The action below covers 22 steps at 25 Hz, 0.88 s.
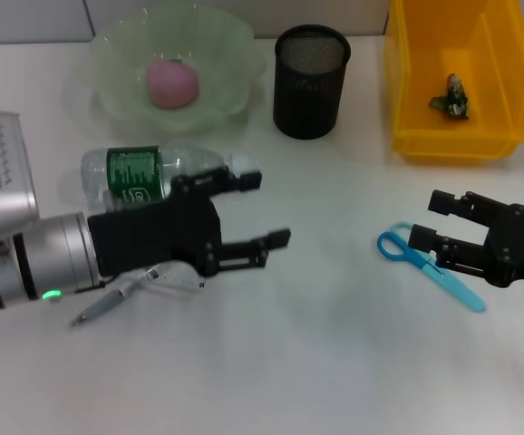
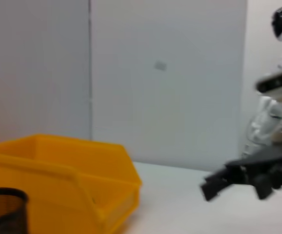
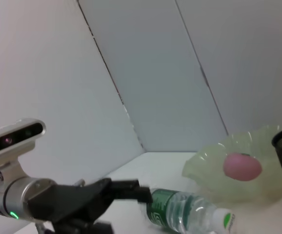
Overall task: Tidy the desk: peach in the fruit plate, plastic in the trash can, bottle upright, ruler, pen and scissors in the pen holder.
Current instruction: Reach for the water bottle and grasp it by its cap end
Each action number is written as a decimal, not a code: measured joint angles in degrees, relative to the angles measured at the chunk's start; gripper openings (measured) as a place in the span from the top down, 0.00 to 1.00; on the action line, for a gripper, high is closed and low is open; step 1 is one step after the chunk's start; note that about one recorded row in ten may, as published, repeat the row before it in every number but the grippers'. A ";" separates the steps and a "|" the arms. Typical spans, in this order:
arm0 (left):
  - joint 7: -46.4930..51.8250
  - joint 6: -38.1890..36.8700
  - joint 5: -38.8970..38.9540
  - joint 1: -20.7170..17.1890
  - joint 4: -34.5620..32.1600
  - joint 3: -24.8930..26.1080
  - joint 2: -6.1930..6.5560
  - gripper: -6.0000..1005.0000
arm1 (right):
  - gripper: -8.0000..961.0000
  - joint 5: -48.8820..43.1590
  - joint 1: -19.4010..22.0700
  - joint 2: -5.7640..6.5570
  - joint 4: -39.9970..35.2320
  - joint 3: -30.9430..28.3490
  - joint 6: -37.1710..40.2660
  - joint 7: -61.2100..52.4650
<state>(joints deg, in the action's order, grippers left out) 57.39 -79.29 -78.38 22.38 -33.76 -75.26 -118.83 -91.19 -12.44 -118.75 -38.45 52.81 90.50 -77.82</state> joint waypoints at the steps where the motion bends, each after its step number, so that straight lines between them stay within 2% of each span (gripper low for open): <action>1: 0.46 1.21 0.69 0.19 -0.27 0.02 0.01 0.19 | 0.18 -0.01 -0.22 -0.07 0.57 0.02 -0.29 0.00; 6: 6.52 9.16 1.00 1.96 -4.47 -0.86 0.11 0.19 | 0.18 -0.05 -1.56 -0.13 4.35 0.08 -1.32 0.33; 10: 12.69 13.49 -2.52 4.87 -7.31 -1.78 0.32 0.19 | 0.18 -0.05 -2.08 -0.15 5.71 0.40 -1.89 0.53; 15: 22.09 15.55 -14.35 10.68 -9.58 -1.80 0.38 0.19 | 0.18 -0.11 -2.31 -0.24 7.22 0.33 -2.09 1.36; 16: 26.51 16.24 -19.35 12.57 -10.58 -1.59 0.29 0.19 | 0.18 -0.12 -2.35 -0.24 7.53 0.25 -2.09 1.57; 19: 28.22 16.36 -21.29 13.19 -11.01 -1.52 0.24 0.19 | 0.18 -0.13 -2.49 -0.25 8.37 0.22 -2.14 2.07; 22: 36.25 17.06 -31.29 15.72 -15.11 -1.88 -0.03 0.19 | 0.18 -0.13 -2.56 -0.25 8.68 0.16 -2.33 2.24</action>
<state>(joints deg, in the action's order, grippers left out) 93.64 -62.23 -109.67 38.10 -48.88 -77.14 -118.86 -91.32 -15.00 -119.00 -29.77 52.98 88.17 -75.58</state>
